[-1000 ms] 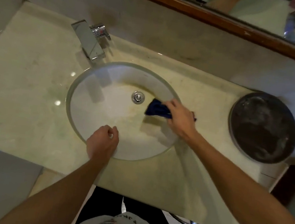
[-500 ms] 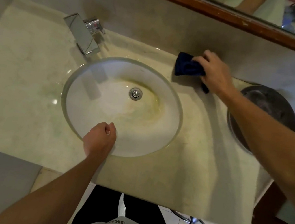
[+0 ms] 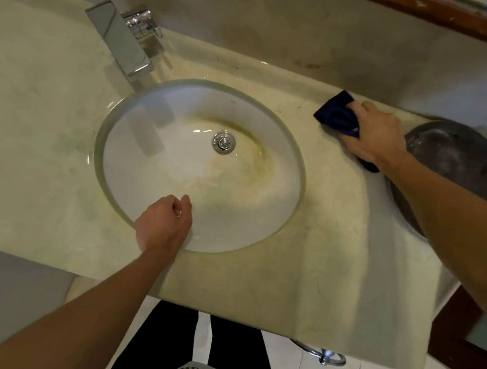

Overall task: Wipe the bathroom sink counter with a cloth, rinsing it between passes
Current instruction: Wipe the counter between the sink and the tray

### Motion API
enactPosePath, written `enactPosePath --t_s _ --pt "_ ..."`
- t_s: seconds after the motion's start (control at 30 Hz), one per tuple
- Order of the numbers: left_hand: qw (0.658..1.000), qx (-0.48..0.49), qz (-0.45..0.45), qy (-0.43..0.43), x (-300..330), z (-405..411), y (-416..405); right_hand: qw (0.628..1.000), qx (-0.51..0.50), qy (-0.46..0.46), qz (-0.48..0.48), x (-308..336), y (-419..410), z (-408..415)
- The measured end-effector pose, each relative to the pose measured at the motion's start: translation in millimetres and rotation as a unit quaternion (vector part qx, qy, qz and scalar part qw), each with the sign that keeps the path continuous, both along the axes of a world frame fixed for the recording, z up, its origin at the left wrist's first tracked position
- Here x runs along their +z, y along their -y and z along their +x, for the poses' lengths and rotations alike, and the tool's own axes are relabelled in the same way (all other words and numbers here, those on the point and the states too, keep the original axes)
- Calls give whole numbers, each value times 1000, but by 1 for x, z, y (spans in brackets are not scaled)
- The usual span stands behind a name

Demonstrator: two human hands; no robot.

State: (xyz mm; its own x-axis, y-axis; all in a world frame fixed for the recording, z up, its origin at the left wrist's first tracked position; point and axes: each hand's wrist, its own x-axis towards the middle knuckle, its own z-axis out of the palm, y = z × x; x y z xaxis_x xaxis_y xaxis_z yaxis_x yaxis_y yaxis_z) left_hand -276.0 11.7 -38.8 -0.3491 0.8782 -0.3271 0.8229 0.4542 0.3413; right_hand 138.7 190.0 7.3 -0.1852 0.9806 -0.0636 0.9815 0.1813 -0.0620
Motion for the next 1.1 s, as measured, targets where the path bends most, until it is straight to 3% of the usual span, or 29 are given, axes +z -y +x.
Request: enactPosePath --t_s 0.17,0.33,0.57,0.63,0.73,0.8,0.87,0.97,1.03,1.1 --pt "1000 -16 13 9 2 0 3 998 -30 -53 13 -10 74 -33" --pt "999 3 23 36 6 0 3 983 -136 -115 41 -17 164 -89" --pt "993 35 58 99 7 -6 6 925 -296 -234 -45 -12 232 -265" --pt "991 38 67 111 5 -9 7 888 -303 -342 -56 -9 219 -303" --pt "989 36 83 118 3 -11 8 778 -365 -508 -49 9 187 -313" --pt "990 21 87 110 3 -11 9 747 -371 -552 -3 25 173 -286" --pt "992 2 81 102 5 -9 9 764 -357 -535 53 45 167 -241" --pt "993 -18 67 92 9 -6 8 829 -361 -414 103 60 171 -167" --pt "994 -31 59 82 10 -5 8 861 -374 -329 107 55 179 -134" --pt "995 -41 51 78 10 -5 8 867 -396 -291 84 44 187 -121"
